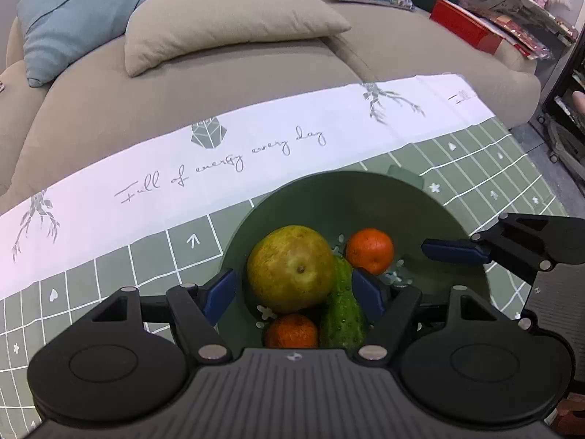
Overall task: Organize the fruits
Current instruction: 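Open the left tool on the pear while the right tool releases the orange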
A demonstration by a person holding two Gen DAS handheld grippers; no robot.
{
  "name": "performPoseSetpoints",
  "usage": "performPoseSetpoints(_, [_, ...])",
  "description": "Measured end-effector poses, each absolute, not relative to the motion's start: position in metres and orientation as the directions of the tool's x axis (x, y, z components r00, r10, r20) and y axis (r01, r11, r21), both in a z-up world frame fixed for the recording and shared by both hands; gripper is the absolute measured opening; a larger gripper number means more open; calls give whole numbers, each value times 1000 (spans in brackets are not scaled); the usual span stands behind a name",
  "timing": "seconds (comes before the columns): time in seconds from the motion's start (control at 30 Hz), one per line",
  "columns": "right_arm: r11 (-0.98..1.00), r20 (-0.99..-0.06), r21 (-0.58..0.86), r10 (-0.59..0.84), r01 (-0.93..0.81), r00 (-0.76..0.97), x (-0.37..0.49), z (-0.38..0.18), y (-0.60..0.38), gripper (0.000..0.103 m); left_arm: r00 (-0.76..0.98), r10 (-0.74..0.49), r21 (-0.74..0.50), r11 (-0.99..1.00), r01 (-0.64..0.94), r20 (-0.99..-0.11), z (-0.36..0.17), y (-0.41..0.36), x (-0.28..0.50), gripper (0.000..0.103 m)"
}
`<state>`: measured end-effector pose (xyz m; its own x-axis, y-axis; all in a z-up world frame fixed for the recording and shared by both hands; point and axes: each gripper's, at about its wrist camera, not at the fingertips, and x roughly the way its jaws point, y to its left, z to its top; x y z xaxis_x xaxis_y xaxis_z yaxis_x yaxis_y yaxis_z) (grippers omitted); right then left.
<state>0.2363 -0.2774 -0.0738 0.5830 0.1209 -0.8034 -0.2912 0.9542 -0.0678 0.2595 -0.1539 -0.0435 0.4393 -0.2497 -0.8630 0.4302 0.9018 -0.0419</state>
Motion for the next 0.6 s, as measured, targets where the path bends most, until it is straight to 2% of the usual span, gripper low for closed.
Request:
performPoseSetpoints(0.2, [964,-775,-31,142,-263,615,218,-52,-276,52,483,-306,-77,896,438,-820,-17,-141,238,83])
performPoseSetpoints(0.43, [979,-722,12,150,-205,675,181,-22,-268,52,563,-335,-63,893,446,-756,18,-119,200,78])
performPoseSetpoints(0.5, [983,-705,22,142,-180,695,168,-15,-265,56,581,-339,-64,896,440,-740,26,-110,187,78])
performPoseSetpoints(0.6, [989,-683,48,133,-137,718,146,-9,-262,57,595,-347,-76,899,432,-725,33,-96,168,78])
